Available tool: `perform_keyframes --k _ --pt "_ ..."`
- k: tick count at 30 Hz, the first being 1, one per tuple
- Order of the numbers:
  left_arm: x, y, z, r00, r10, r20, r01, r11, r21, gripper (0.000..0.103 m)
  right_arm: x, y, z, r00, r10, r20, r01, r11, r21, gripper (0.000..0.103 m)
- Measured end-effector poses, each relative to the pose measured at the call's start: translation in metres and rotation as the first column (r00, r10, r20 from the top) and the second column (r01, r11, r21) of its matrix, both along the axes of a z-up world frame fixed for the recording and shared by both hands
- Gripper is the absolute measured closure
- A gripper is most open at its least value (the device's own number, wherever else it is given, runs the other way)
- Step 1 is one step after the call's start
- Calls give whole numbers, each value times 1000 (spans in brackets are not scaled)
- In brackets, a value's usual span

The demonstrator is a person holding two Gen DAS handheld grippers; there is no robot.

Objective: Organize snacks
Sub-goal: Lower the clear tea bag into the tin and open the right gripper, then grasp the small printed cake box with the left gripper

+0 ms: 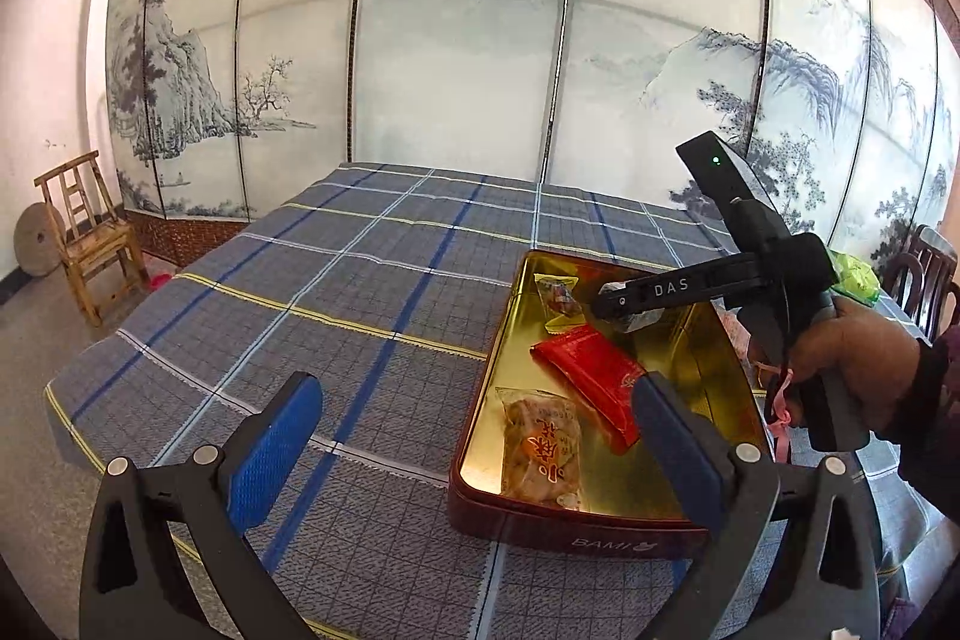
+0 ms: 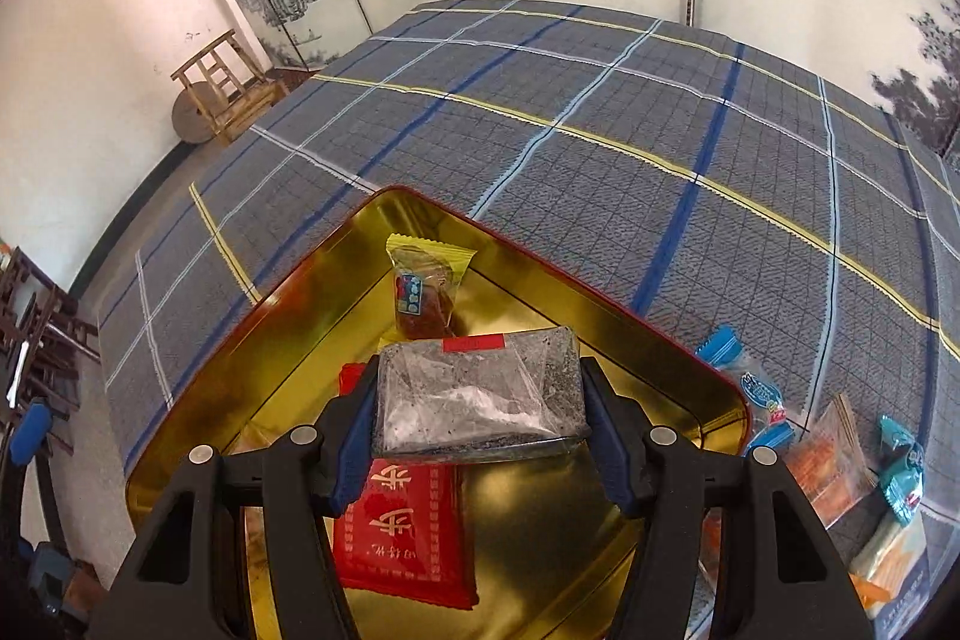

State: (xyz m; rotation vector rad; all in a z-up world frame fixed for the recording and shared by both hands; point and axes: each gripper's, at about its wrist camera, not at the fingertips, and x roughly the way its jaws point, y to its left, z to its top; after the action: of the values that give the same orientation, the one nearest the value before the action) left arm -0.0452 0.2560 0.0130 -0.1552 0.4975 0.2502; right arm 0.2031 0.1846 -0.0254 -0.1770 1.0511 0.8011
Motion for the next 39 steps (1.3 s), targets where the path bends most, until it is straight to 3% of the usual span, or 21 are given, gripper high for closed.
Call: perform_keyframes --k 5,9,14,18,21,26,29,32,36,39 --pt "3 -10 0 999 6 -39 -4 998 56 1 4 -1 4 1000 -29 11 28 999 24 41" --pt "1 -19 2 998 0 -59 5 996 86 1 -8 -33 31 996 -64 67 54 988 142 41" --pt "-4 -37 11 996 -69 -60 76 990 121 1 -47 -132 50 968 -178 177 141 969 204 38" --pt "2 -60 22 980 -187 -75 195 973 127 1 -76 -224 32 923 -279 267 270 960 69 37" --pt "11 -81 30 952 -291 -91 300 949 98 1 -81 -285 12 886 -344 312 383 921 -72 37" --pt "40 -125 36 882 -444 -157 455 890 40 1 -80 -370 -1 817 -492 302 537 840 -84 37" --pt "63 -152 35 825 -525 -209 532 846 -27 1 -76 -398 -8 792 -546 274 580 812 -60 37" --pt "88 -179 29 778 -576 -250 561 817 -135 1 -76 -410 -17 794 -561 236 582 813 -24 37" --pt "133 -206 12 742 -598 -302 529 800 -283 2 -82 -408 -12 811 -533 242 542 840 33 37" --pt "169 -220 -4 740 -560 -373 444 823 -355 8 -84 -405 -11 821 -517 240 520 852 59 37"
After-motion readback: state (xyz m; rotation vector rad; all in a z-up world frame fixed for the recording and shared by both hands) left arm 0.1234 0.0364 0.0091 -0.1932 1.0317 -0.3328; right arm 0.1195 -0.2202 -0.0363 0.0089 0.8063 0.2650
